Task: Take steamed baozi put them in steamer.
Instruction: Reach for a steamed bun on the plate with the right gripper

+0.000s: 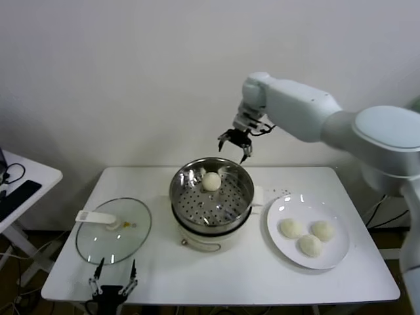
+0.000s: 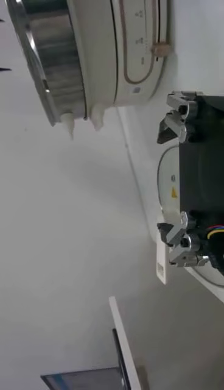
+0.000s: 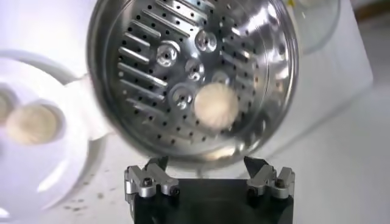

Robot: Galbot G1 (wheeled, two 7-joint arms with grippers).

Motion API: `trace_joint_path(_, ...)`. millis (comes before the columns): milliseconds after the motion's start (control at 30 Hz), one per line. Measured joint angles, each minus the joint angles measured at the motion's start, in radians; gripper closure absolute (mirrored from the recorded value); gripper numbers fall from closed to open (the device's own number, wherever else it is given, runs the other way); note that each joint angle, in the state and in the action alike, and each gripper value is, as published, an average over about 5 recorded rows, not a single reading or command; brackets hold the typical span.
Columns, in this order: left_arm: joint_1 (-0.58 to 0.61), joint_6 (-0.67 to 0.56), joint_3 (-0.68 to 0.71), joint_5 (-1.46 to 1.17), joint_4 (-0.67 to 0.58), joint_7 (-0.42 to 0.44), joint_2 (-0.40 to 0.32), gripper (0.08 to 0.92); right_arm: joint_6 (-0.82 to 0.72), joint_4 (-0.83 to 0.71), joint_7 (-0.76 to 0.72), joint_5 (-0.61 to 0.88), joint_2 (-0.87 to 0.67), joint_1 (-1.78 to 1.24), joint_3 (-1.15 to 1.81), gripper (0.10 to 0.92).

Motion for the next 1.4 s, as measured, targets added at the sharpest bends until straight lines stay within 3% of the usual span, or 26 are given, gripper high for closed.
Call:
trace_joint_path(367, -0.006, -0.001, 0.009, 0.007, 0.011, 0.000, 0.000, 0.177, -0.298, 0.285, 0.065, 0.162, -0.256, 0.085, -0.170, 0.203)
trace_joint_path(700, -0.012, -0.001, 0.012, 0.009, 0.018, 0.000, 0.000, 0.177, -0.503, 0.479, 0.151, 0.211, -0.436, 0.079, -0.241, 0.203)
trace_joint_path(1400, -0.010, -0.012, 0.001, 0.035, 0.041, -0.001, 0.000, 0.177, -0.691, 0.518, 0.284, 0.106, -0.543, -0.216, -0.078, 0.203)
